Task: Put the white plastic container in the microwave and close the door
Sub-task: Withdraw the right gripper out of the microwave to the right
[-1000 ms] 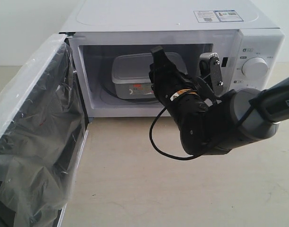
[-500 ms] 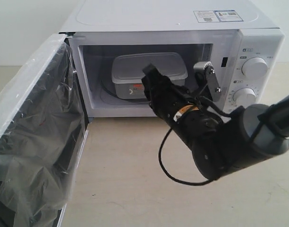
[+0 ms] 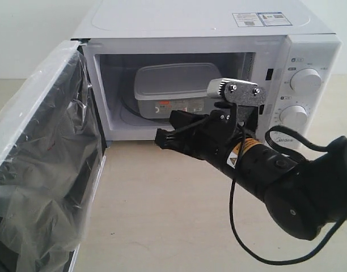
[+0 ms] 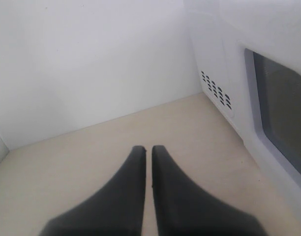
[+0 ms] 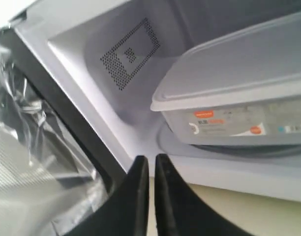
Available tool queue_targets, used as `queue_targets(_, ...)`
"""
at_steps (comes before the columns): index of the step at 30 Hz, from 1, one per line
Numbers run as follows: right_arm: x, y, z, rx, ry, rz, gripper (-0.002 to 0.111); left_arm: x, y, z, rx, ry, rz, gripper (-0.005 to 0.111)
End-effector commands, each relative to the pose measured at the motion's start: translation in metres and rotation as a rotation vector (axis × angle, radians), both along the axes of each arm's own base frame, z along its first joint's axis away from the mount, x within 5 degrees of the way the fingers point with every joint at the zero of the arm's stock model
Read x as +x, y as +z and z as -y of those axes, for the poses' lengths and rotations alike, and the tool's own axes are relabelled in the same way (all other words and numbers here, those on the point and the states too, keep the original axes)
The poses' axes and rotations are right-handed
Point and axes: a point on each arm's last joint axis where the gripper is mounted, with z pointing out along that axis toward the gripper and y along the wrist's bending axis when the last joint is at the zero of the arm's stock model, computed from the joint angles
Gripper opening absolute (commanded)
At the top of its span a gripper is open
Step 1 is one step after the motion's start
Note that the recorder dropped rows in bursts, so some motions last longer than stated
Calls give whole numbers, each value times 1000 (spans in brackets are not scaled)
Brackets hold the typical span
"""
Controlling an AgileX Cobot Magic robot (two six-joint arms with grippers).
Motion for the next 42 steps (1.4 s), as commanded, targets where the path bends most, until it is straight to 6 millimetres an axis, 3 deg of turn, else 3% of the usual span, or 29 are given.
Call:
queue_targets(1, -2, 0, 1, -143, 26, 69, 0, 0, 0, 0, -15, 5, 6, 4)
queue_targets(5, 6, -2, 4, -235, -43, 76, 0, 0, 0, 0, -15, 5, 6, 4)
queue_targets(10, 24, -1, -8, -231, -66, 98, 0, 0, 0, 0, -15, 5, 6, 4)
queue_targets(25, 60, -29, -27, -234, -161, 78, 0, 0, 0, 0, -15, 5, 6, 4)
queue_targets(35, 97, -28, -25, -223, -223, 87, 0, 0, 0, 0, -15, 5, 6, 4)
queue_targets(42, 103, -27, -31, -232, -202, 50, 0, 0, 0, 0, -15, 5, 6, 4)
